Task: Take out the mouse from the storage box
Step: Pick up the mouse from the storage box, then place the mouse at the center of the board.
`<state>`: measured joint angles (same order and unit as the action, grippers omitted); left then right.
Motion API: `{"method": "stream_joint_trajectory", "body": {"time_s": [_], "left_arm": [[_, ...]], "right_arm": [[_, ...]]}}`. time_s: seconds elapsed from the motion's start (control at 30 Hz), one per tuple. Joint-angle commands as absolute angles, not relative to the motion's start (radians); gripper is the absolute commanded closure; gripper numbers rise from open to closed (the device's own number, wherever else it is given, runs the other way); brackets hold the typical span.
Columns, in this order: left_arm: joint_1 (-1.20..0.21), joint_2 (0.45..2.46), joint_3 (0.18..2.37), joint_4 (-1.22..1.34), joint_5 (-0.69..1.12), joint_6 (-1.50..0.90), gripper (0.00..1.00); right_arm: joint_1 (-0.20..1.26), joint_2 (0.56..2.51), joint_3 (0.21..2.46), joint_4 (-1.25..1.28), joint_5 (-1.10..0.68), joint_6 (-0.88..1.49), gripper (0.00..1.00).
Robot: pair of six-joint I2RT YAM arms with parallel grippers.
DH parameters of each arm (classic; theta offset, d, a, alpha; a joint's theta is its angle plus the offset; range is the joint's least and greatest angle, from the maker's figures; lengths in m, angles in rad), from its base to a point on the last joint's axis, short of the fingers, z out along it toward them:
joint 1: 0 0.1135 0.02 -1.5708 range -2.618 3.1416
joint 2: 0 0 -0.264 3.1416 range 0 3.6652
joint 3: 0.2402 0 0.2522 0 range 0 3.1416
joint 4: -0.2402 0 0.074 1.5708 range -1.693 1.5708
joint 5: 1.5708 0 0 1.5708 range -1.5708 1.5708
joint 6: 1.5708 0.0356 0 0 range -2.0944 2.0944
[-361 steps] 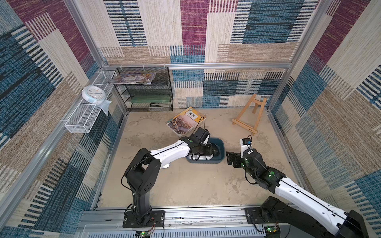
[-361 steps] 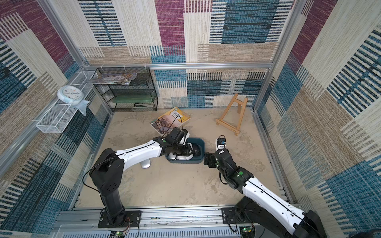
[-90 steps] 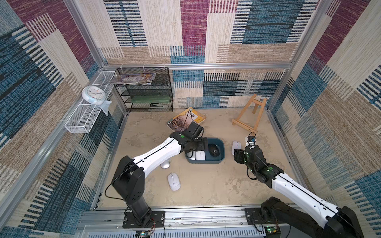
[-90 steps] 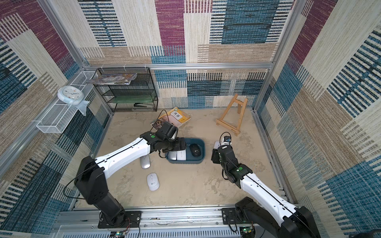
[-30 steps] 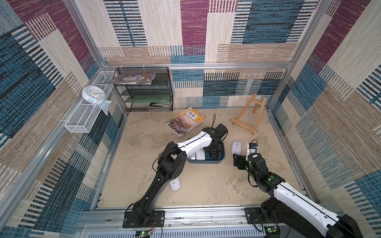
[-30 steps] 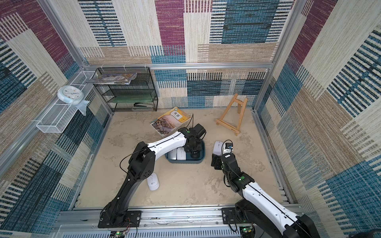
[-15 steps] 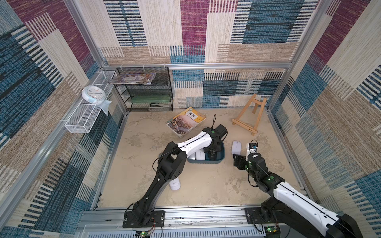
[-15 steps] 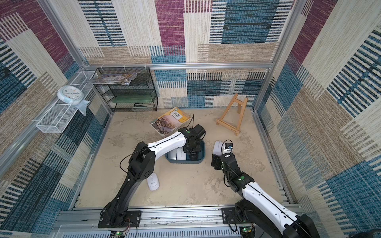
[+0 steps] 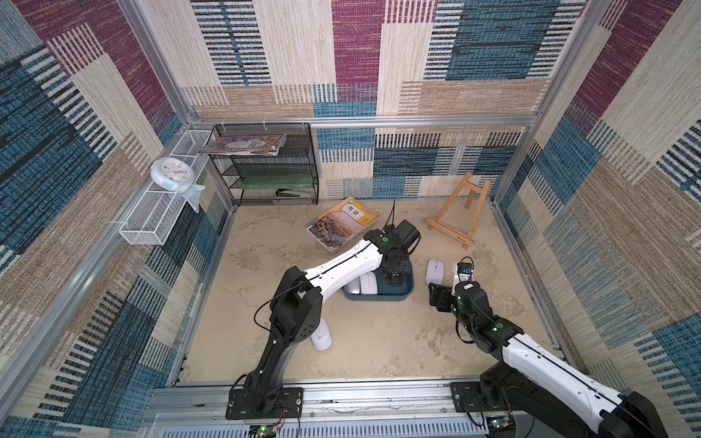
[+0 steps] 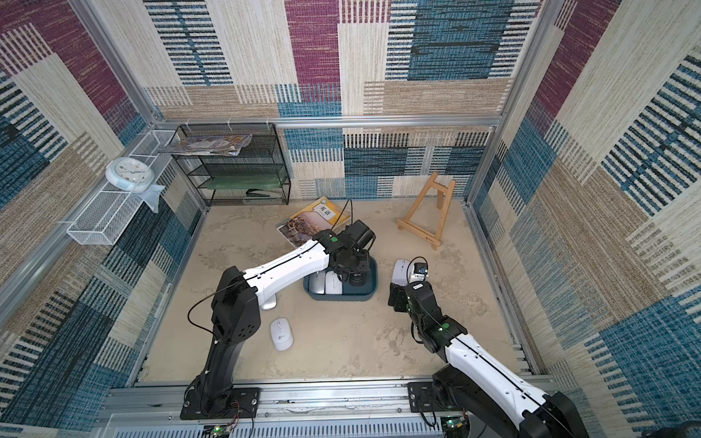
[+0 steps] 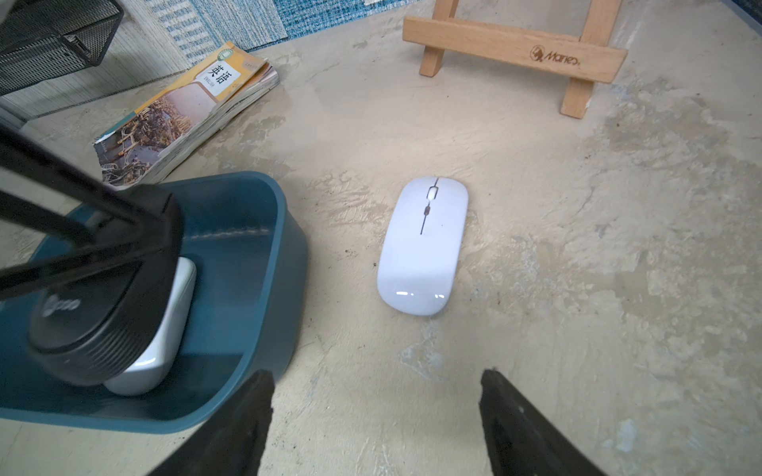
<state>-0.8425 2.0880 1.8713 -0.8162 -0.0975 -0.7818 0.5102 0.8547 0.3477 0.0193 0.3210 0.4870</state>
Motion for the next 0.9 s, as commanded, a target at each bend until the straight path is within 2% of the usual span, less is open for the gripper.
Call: {"method": "stream_joint_trajectory", "body": {"time_s": [0.0,0.27,0.5,0.87], "left_arm": [[-0.858,1.975,1.737,-0.707,-0.111,-0.791,0.51],[-0.893,1.694,1.375,-0.586,-0.154,-0.840,0.51],[-0.947,1.523,1.091,-0.565,-0.159,-0.905,0.51],[-1.031,1.373,0.791,-0.453,-0.148,-0.978,0.51]], "right_arm": [[0.512,0.856,0.356,0.027,0.332,0.493,0.18],[0.512,0.875,0.364,0.028,0.334,0.494,0.18],[0.512,0.902,0.375,0.023,0.337,0.496,0.19],[0.511,0.973,0.405,0.015,0.326,0.493,0.19]]}}
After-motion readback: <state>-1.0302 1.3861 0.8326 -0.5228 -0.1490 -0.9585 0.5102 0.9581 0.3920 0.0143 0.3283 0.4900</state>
